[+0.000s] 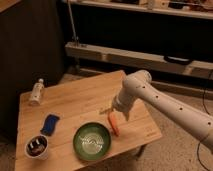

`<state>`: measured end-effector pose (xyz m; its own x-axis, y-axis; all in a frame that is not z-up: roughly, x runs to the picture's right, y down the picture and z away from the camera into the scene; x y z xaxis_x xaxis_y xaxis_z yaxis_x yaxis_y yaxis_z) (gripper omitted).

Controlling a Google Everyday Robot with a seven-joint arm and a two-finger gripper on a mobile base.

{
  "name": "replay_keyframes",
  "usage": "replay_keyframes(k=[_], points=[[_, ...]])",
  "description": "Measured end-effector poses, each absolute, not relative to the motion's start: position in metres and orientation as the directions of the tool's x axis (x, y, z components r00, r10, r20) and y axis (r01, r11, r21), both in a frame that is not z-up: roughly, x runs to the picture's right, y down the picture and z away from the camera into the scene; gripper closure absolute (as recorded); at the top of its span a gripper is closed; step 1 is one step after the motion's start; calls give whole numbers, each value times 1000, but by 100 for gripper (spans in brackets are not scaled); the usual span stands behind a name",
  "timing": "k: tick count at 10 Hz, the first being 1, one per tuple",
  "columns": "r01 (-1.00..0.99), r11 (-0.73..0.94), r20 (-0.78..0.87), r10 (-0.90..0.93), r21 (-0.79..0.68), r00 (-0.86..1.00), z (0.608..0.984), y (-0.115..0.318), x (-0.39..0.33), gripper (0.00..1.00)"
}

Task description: Drag the pepper across the table

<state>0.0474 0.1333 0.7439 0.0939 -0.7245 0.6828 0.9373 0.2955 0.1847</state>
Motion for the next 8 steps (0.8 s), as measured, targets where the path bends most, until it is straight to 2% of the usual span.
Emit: replay_keyframes(k=[4, 8], points=[[953, 249, 642, -762, 172, 83, 739, 125, 46, 20], [995, 87, 387, -920, 57, 58, 726, 94, 37, 20]])
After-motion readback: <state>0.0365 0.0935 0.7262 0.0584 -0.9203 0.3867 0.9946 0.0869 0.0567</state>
